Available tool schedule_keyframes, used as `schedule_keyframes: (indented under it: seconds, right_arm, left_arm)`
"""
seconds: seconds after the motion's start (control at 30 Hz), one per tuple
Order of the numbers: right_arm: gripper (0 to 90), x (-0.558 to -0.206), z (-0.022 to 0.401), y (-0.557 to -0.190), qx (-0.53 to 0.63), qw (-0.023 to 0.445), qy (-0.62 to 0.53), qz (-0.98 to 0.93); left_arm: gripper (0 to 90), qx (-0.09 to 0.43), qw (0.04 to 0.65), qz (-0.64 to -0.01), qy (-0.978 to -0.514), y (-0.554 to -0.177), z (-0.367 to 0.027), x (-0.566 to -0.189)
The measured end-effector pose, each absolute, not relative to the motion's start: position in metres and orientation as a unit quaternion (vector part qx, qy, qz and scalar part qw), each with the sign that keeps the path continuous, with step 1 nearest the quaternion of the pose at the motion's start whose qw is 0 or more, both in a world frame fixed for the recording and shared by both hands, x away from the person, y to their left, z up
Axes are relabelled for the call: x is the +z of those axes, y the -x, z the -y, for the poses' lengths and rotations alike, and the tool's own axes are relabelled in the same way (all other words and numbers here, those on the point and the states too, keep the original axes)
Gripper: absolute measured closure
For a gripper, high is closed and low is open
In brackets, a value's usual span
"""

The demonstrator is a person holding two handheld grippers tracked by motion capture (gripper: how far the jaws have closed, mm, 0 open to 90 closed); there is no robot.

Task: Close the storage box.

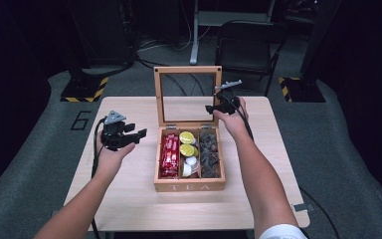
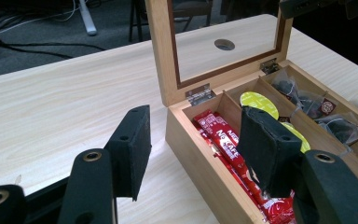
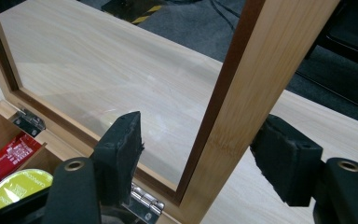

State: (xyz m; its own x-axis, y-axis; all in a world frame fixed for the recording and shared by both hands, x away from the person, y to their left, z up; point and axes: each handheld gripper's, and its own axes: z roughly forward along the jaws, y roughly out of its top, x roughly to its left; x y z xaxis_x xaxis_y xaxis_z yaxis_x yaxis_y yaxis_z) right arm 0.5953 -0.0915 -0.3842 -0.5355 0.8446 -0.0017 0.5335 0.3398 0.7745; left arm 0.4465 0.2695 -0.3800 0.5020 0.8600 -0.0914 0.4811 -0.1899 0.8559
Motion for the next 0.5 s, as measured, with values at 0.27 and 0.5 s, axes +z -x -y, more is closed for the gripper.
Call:
schedule_keyframes:
  seconds: [0.27, 0.5]
  right_arm:
    - [33.4, -0.3851, 0.0923, -0.5985, 0.384, 0.206, -0.434, -0.788]
    - [35.1, -0.3839, 0.0908, -0.5970, 0.372, 0.208, -0.432, -0.795]
  left_arm:
    - [44.2, 0.210, 0.445, -0.453, -0.744, -0.4474, -0.2708, -0.3808]
    - [44.2, 0.210, 0.444, -0.452, -0.744, -0.4471, -0.2708, -0.3825]
